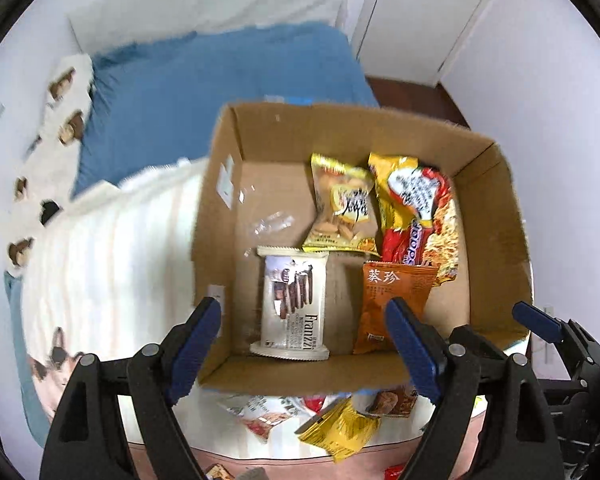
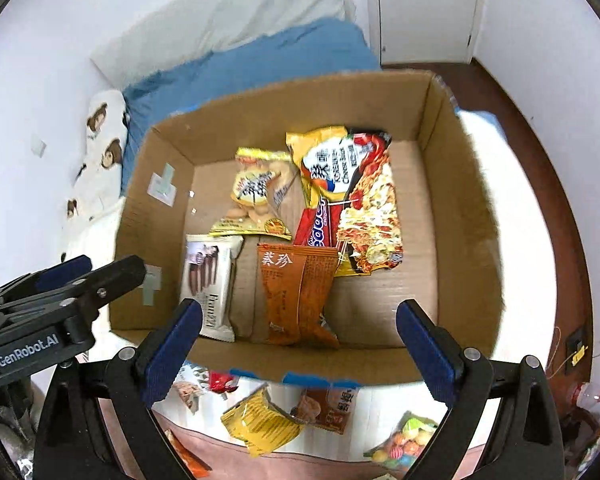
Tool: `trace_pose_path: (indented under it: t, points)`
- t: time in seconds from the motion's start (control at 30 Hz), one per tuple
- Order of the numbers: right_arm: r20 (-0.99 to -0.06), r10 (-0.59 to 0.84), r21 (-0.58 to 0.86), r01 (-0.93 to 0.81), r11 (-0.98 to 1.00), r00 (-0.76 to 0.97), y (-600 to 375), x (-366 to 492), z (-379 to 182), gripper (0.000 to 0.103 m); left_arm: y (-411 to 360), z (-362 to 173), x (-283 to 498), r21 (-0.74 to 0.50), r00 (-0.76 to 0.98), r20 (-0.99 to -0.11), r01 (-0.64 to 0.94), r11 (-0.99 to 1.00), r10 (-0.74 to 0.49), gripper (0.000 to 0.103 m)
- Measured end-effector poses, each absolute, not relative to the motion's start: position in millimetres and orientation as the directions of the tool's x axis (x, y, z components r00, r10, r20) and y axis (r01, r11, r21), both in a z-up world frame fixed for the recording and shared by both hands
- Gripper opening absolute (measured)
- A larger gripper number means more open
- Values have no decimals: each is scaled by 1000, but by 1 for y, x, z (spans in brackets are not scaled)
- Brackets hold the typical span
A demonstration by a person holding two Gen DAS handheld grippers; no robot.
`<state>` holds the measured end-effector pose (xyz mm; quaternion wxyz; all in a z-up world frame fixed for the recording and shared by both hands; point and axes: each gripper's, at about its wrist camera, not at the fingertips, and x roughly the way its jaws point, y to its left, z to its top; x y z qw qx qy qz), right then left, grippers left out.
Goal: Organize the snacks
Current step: 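Grasp the panda snack bag with the left tool while the right grasps the red spicy strip packet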
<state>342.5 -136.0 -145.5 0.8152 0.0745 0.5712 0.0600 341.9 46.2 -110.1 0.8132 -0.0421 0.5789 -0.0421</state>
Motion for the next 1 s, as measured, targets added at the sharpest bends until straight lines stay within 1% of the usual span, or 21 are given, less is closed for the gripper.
trace_pose_path:
  t: [0.13, 0.23, 0.33, 0.4, 0.5, 0.57, 0.67, 0.73, 0.83, 0.97, 1.0]
  points:
    - [-900, 203, 213, -16, 977, 386, -136, 314, -125, 99, 47, -83, 314, -116, 387, -914, 34, 993, -120, 84]
    - [-889, 220, 226, -33, 974, 401, -135, 286, -115, 99, 52, -75, 289, -126, 415, -901, 33, 991, -128, 84]
    - [-887, 247, 254, -34, 967, 390, -136, 248, -115, 99, 57, -76, 261, -125, 425, -897, 22, 992, -123, 84]
    - [-891, 272, 282, -25, 959, 363, -139, 220, -126, 99, 67, -83, 235, -118, 420, -901, -3, 993, -106, 84]
    - [-908, 323, 342, 23, 940, 268, -147, 180, -159, 99, 88, -117, 193, -122, 363, -928, -67, 990, -90, 84]
    - [-919, 334, 355, 70, 932, 210, -155, 152, -188, 99, 106, -154, 166, -122, 289, -954, -133, 984, -79, 84]
    - [-924, 358, 377, 158, 913, 137, -170, 118, -228, 99, 134, -216, 133, -171, 143, -980, -244, 954, -139, 84]
    - [-933, 343, 358, 199, 912, 107, -177, 101, -250, 99, 146, -245, 119, -199, 88, -980, -318, 927, -180, 84]
    - [-943, 326, 333, 242, 911, 70, -184, 82, -276, 99, 157, -280, 113, -221, 38, -974, -402, 888, -225, 84]
    - [-955, 294, 291, 248, 924, 26, -185, 67, -302, 99, 157, -308, 123, -240, 20, -966, -444, 863, -258, 82]
    - [-960, 280, 276, 244, 930, 18, -185, 64, -308, 99, 154, -313, 126, -242, 27, -966, -445, 862, -257, 77]
